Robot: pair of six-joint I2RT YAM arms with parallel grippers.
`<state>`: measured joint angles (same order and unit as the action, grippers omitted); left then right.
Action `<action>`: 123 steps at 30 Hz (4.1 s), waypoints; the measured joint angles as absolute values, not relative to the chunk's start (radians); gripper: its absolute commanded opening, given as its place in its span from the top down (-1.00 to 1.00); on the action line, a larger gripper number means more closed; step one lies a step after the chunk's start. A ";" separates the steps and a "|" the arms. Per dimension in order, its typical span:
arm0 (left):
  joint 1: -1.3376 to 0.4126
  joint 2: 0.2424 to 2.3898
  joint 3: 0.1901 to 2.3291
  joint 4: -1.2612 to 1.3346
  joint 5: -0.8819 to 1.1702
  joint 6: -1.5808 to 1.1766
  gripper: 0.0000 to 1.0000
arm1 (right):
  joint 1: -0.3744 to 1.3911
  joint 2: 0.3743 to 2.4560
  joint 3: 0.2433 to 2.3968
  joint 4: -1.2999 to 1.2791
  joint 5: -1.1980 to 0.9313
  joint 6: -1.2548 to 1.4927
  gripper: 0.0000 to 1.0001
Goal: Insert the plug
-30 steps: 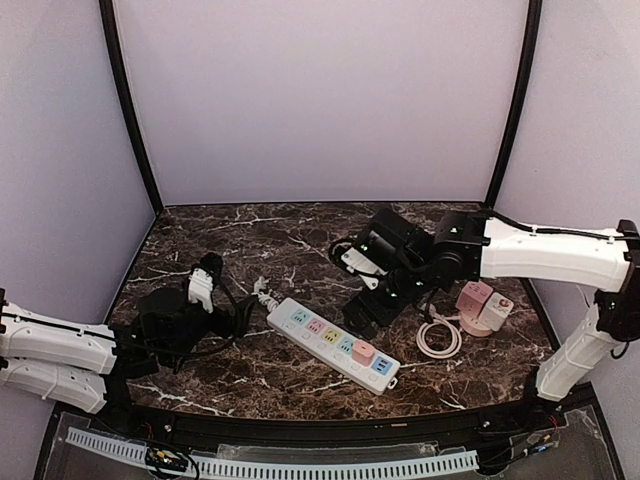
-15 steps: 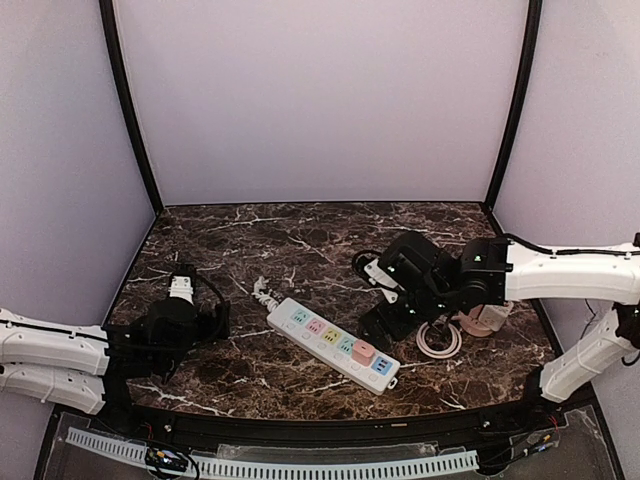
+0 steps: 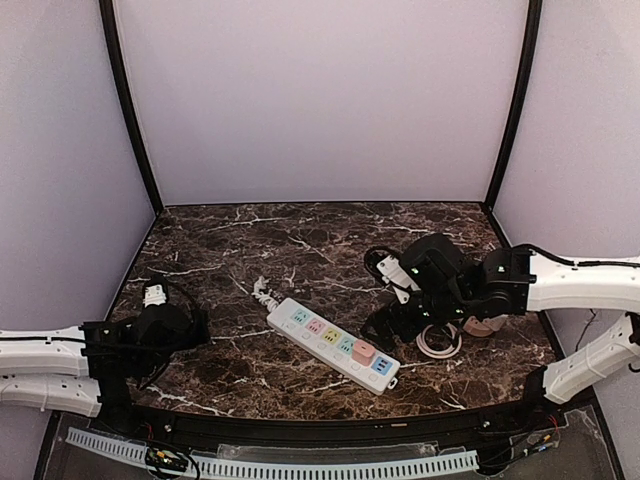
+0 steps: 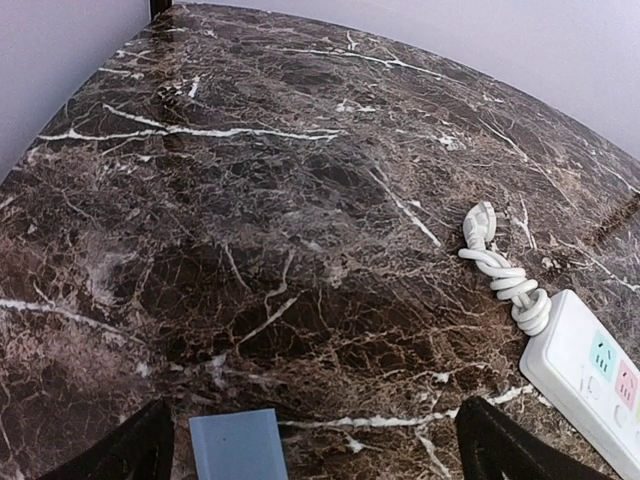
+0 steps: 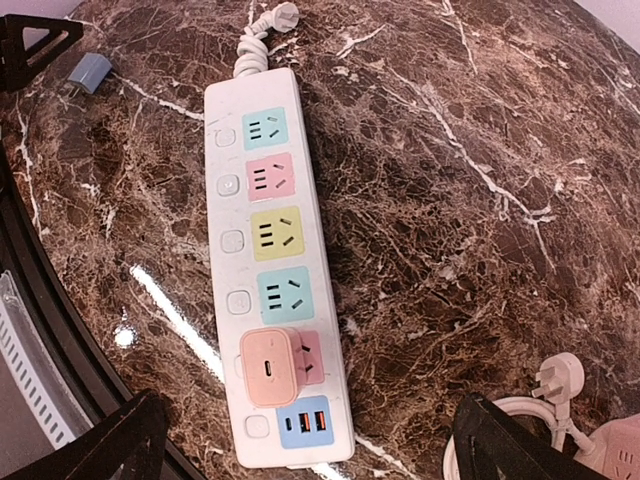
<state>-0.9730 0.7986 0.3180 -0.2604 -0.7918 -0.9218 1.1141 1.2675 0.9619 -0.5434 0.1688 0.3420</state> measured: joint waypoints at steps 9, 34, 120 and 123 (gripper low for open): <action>-0.973 0.751 0.262 -0.358 -0.748 -1.026 -0.96 | 1.114 1.266 0.923 -0.487 0.153 0.315 -0.97; -0.867 1.055 0.266 -0.257 -0.623 -0.989 -0.42 | 1.114 1.266 0.881 -0.425 0.145 0.289 -0.97; -1.031 1.210 0.439 0.012 -0.331 -0.495 0.97 | 1.114 1.273 0.855 -0.421 0.126 0.331 -0.97; -1.053 1.180 0.427 0.069 -0.317 -0.450 0.98 | 1.114 1.273 0.872 -0.425 0.110 0.339 -0.97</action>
